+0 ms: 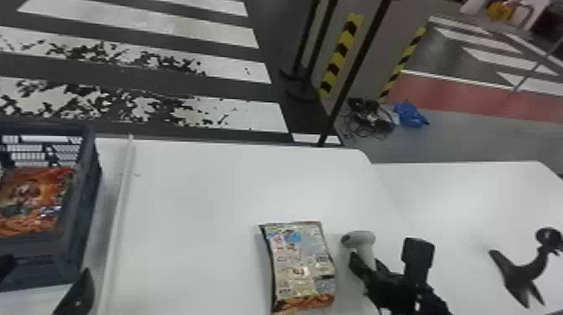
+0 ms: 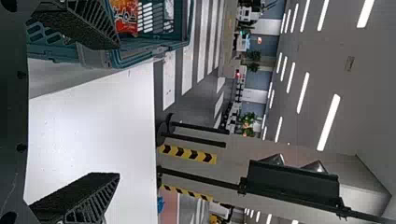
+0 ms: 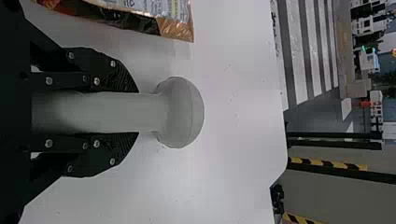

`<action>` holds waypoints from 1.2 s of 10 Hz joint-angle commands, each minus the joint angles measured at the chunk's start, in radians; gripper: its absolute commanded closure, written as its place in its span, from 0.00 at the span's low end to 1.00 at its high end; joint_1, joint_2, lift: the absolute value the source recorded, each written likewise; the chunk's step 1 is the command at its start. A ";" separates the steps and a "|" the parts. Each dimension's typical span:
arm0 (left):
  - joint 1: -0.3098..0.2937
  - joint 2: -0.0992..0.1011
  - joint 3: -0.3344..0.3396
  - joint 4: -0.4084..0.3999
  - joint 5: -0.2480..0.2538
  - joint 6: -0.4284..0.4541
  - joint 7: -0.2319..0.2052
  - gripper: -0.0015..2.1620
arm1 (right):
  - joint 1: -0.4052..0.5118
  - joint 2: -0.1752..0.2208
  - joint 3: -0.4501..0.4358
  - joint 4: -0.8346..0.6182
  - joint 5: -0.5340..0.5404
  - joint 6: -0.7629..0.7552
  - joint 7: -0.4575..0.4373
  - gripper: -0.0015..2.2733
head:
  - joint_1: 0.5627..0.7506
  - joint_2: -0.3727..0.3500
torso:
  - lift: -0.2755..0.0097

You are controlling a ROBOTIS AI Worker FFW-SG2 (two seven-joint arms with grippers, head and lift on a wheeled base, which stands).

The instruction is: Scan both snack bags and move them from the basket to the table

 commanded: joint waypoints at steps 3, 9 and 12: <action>0.004 -0.001 -0.001 -0.005 -0.004 0.004 0.000 0.01 | -0.011 -0.031 -0.014 0.069 -0.012 -0.041 0.036 0.72 | 0.70 0.03 | 0.62; -0.004 -0.003 -0.013 -0.001 -0.004 0.001 -0.004 0.01 | 0.198 0.003 -0.096 -0.237 -0.153 -0.019 0.060 0.03 | 0.70 0.03 | 0.62; -0.007 -0.003 -0.018 -0.001 -0.004 0.001 -0.010 0.01 | 0.207 0.040 -0.152 -0.292 -0.250 0.147 0.215 0.04 | 0.70 0.03 | 0.62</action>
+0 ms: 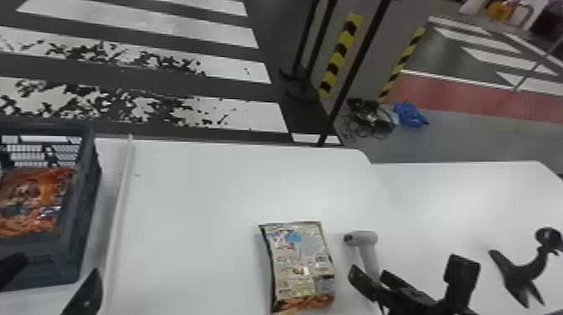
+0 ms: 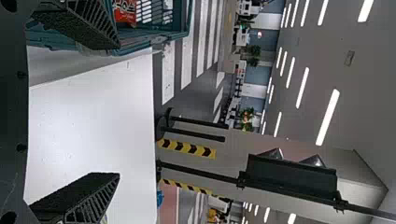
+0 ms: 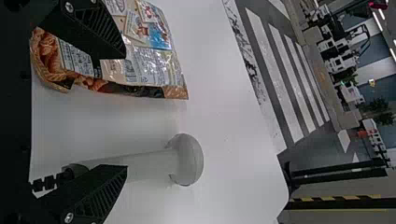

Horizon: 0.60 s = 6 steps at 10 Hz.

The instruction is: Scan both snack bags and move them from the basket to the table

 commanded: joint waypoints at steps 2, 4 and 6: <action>0.001 0.000 -0.006 0.010 0.000 0.000 -0.001 0.01 | -0.035 0.002 0.025 0.025 0.043 0.040 0.025 0.07 | 0.70 0.03 | 0.62; 0.006 0.002 -0.008 0.002 -0.006 0.000 -0.001 0.01 | -0.069 0.000 0.031 0.049 0.043 0.101 0.045 0.08 | 0.70 0.04 | 0.62; 0.007 0.005 -0.006 -0.004 -0.009 0.006 -0.001 0.01 | -0.136 -0.005 0.052 0.111 0.088 0.147 0.085 0.08 | 0.70 0.05 | 0.62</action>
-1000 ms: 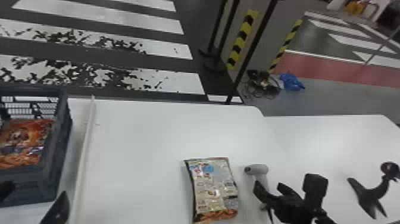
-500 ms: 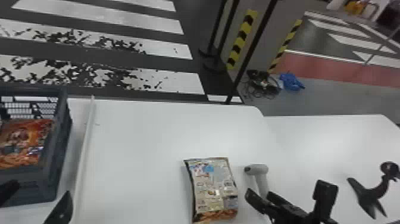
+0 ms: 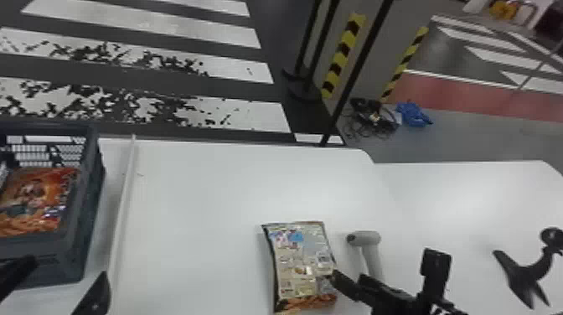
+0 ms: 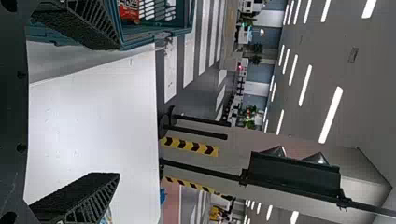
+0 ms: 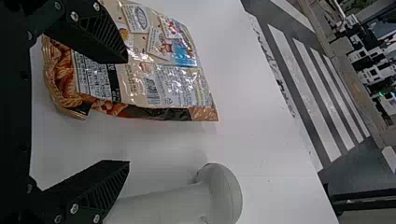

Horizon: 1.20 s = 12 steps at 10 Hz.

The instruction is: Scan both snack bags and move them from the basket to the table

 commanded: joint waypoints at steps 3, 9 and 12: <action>0.003 0.004 0.004 -0.003 -0.002 0.014 -0.002 0.01 | -0.105 -0.004 0.014 0.137 0.046 0.011 0.086 0.08 | 0.70 0.10 | 0.62; -0.031 -0.003 0.001 0.016 -0.002 0.054 -0.002 0.01 | -0.121 -0.007 0.025 0.124 0.079 0.054 0.129 0.99 | 0.70 0.13 | 0.62; -0.031 -0.003 0.001 0.017 0.000 0.054 -0.002 0.01 | -0.073 0.005 0.000 -0.025 0.028 0.125 0.083 0.99 | 0.70 0.14 | 0.62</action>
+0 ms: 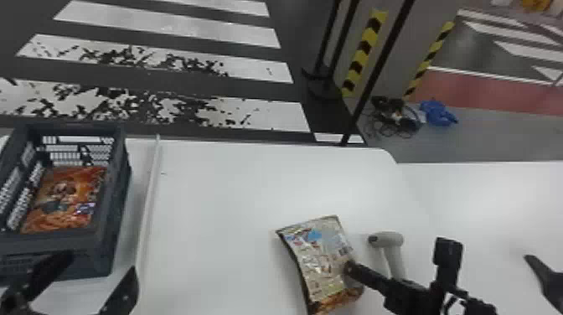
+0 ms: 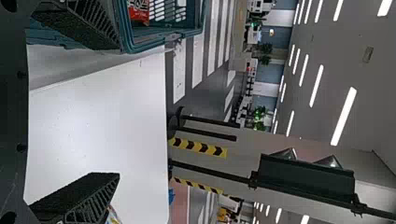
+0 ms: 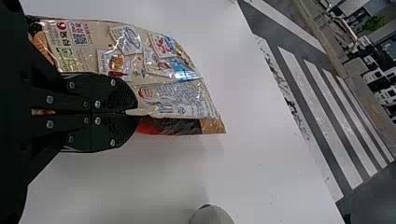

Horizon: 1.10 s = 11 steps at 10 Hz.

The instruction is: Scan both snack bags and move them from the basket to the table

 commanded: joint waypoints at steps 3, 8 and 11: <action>0.004 0.000 -0.002 -0.001 0.000 -0.003 -0.002 0.01 | 0.013 0.024 -0.105 -0.156 -0.063 0.075 -0.041 0.99 | 0.70 0.13 | 0.62; 0.011 -0.005 -0.014 0.014 0.006 -0.064 -0.011 0.01 | -0.218 0.005 -0.285 -0.097 -0.047 0.219 -0.210 0.99 | 0.70 0.03 | 0.62; 0.030 -0.006 -0.015 0.014 0.008 -0.095 -0.020 0.01 | -0.352 -0.062 -0.297 0.023 0.008 0.219 -0.308 0.99 | 0.70 0.03 | 0.62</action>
